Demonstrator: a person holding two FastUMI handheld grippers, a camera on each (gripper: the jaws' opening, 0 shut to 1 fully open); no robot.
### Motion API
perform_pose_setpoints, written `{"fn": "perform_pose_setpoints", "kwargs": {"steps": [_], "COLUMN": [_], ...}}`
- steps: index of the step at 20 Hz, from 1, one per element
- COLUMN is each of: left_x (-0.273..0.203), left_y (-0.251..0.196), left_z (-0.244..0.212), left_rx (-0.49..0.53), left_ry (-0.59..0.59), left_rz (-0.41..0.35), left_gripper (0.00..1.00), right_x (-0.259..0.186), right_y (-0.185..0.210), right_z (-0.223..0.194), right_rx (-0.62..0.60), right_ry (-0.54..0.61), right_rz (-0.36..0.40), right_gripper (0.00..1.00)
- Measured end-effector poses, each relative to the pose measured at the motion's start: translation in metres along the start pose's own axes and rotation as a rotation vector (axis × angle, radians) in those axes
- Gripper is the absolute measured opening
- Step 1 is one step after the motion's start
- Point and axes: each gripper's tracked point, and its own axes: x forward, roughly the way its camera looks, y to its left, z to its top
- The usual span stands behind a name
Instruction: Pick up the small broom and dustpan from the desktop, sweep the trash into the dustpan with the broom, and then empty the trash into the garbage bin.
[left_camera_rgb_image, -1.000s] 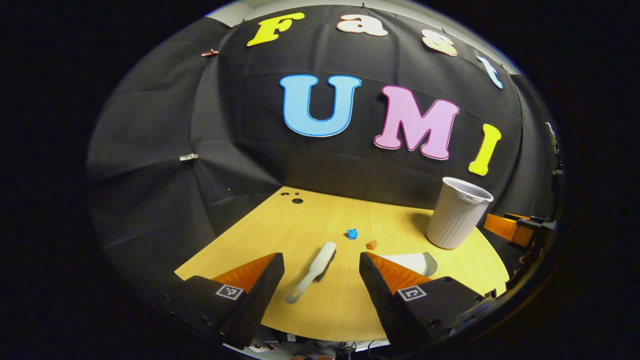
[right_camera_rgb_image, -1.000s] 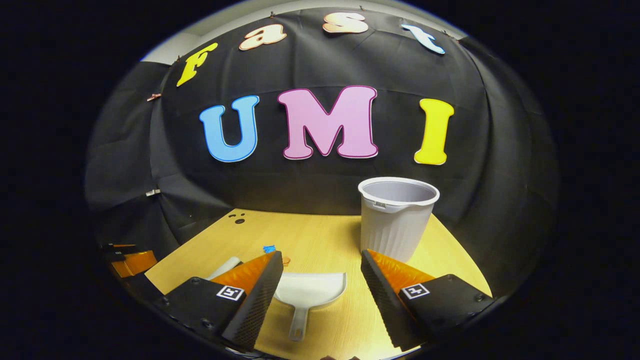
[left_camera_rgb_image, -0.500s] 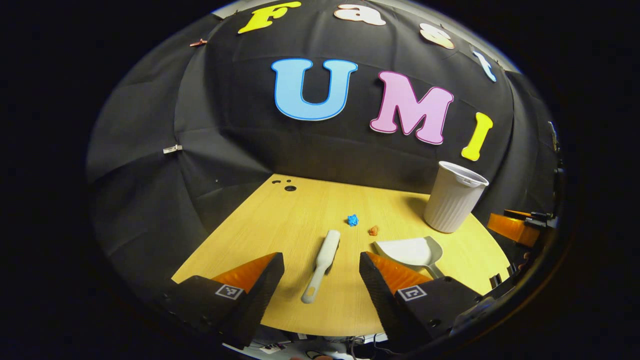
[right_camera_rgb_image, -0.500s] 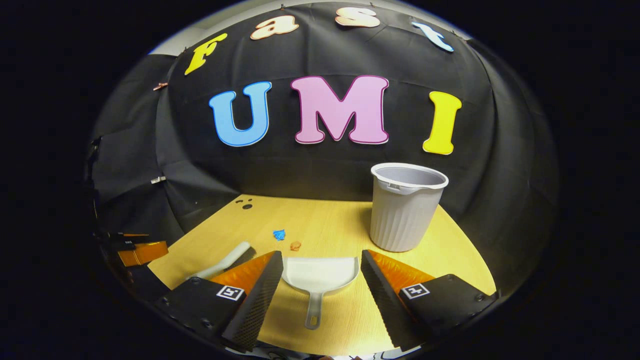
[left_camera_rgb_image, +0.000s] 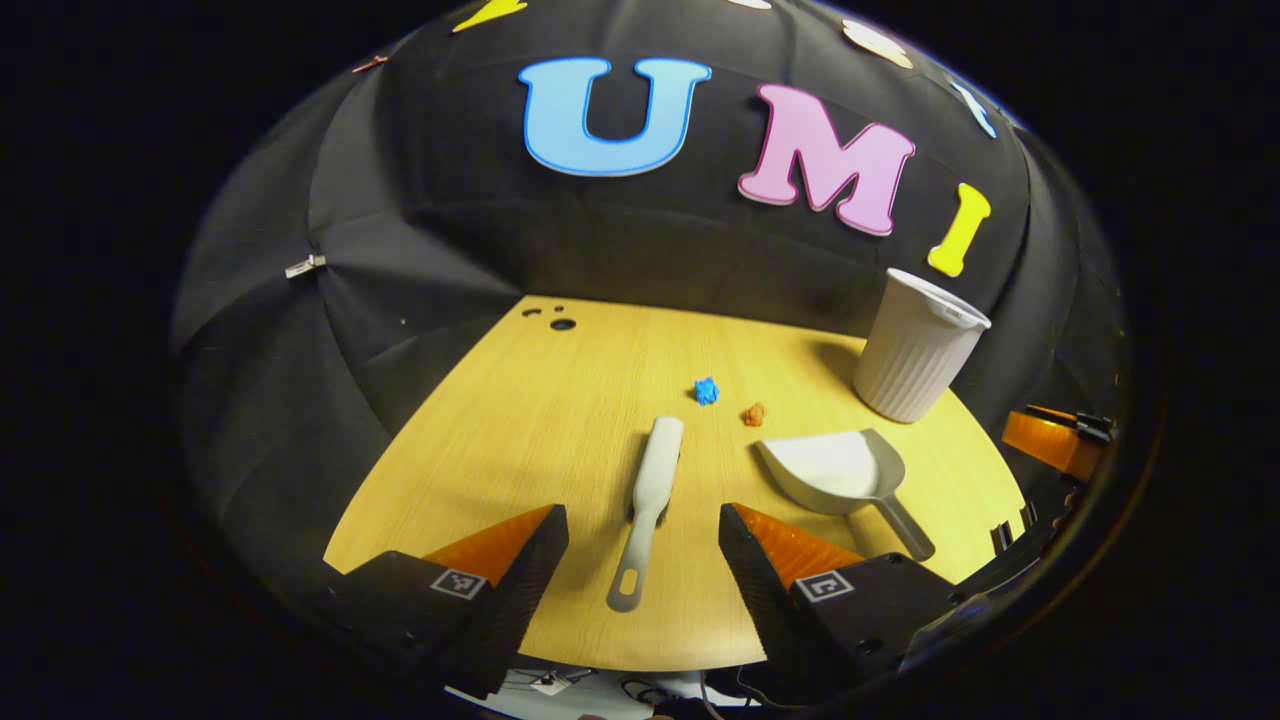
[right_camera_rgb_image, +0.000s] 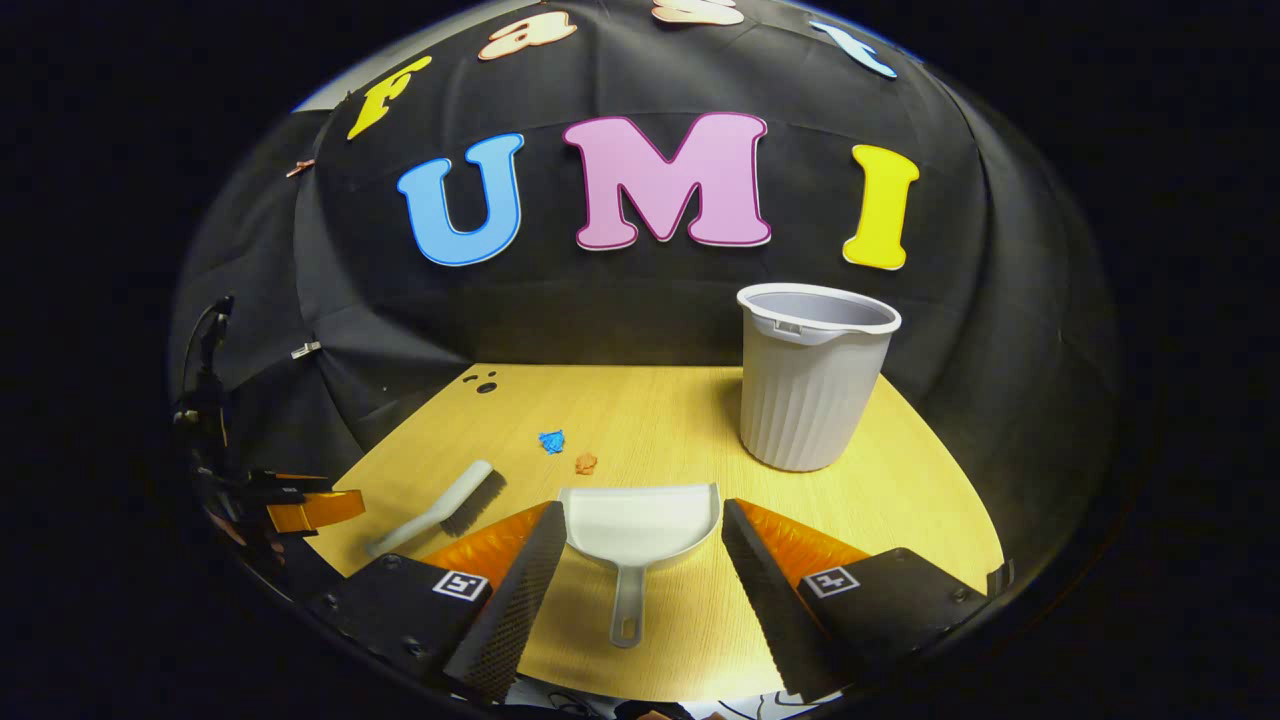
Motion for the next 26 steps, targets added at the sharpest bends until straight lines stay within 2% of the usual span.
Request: {"fn": "perform_pose_setpoints", "kwargs": {"steps": [11, 20, 22, 25, 26], "left_x": [0.099, 0.143, 0.145, 0.146, 0.148], "left_y": [-0.002, -0.003, 0.0, 0.0, -0.001], "left_z": [-0.054, -0.075, -0.081, -0.082, -0.081], "left_rx": [0.032, 0.098, 0.111, 0.129, 0.132], "left_ry": [0.372, 0.502, 0.509, 0.492, 0.483], "left_rz": [-0.04, 0.005, 0.03, 0.038, 0.034], "left_gripper": [0.94, 0.87, 0.78, 0.54, 0.55], "right_x": [0.008, 0.024, 0.026, 0.033, 0.036], "right_y": [-0.021, -0.012, -0.01, -0.01, -0.009], "right_z": [-0.041, -0.065, -0.069, -0.071, -0.074], "right_rx": [0.033, -0.01, -0.004, 0.004, 0.006], "right_ry": [0.136, 0.229, 0.247, 0.268, 0.277], "right_rz": [-0.036, 0.01, 0.019, 0.029, 0.035], "right_gripper": [0.98, 0.98, 0.98, 0.98, 0.98]}}
